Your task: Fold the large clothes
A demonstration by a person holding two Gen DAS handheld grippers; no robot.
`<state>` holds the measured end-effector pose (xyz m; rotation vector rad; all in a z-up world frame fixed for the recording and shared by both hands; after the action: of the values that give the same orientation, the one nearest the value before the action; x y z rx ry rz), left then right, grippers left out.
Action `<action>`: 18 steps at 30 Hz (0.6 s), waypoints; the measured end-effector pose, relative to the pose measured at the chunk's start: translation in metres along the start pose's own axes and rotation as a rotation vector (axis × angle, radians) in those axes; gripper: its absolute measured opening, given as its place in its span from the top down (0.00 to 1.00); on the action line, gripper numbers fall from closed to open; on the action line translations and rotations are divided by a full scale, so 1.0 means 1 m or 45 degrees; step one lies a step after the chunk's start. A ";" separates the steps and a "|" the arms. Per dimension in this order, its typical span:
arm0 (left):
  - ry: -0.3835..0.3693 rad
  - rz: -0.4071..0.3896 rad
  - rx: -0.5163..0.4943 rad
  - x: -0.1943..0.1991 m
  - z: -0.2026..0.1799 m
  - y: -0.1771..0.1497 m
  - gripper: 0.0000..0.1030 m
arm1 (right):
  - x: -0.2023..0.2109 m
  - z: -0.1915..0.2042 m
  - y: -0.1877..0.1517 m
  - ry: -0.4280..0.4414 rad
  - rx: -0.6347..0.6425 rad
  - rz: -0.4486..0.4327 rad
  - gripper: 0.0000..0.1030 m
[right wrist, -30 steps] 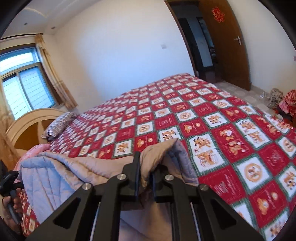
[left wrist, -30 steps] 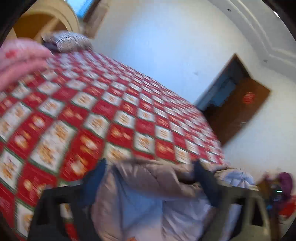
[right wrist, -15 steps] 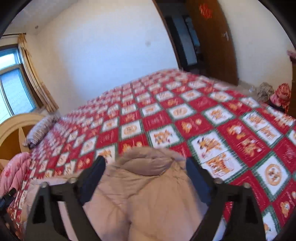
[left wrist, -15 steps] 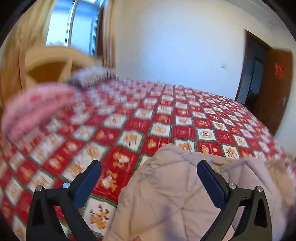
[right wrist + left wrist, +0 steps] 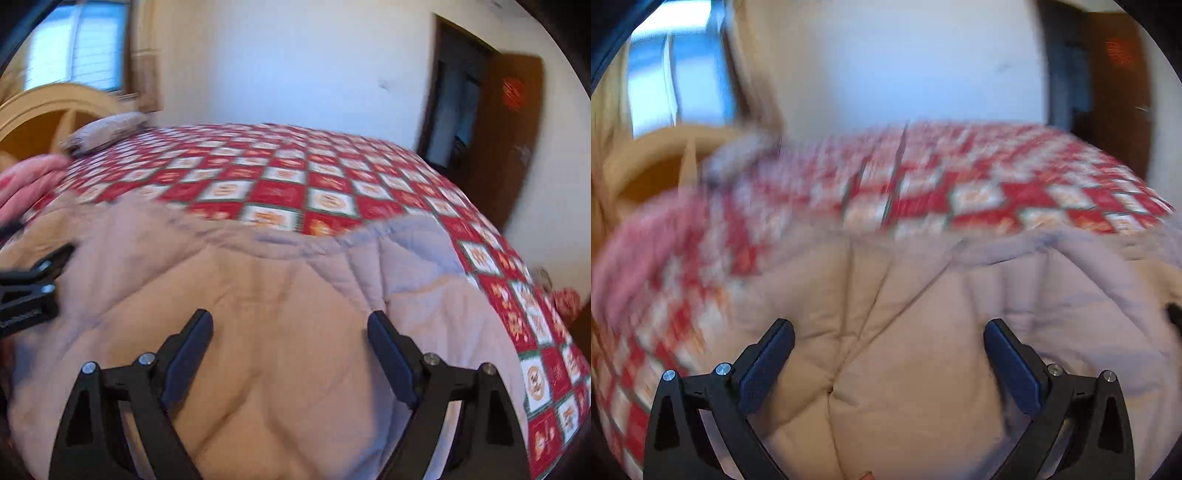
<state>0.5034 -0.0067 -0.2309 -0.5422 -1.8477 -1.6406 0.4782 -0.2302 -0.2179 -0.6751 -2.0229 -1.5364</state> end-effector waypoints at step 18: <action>-0.029 0.068 0.082 -0.038 -0.003 -0.009 0.01 | -0.058 -0.008 -0.011 0.049 -0.124 0.103 0.07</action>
<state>0.5263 -0.0078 -0.2629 -0.5801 -1.8795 -1.5410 0.5152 -0.2458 -0.2618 -0.7497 -1.8797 -1.5964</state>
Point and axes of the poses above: each gripper's, at about its wrist camera, not at the fingertips, and x roughly against the way its jaws point, z to its left, y to its top, the point moved 8 cm from there along -x, roughly the way its jaws point, and after that the axes turned 12 degrees about x, right-handed, at the moved point
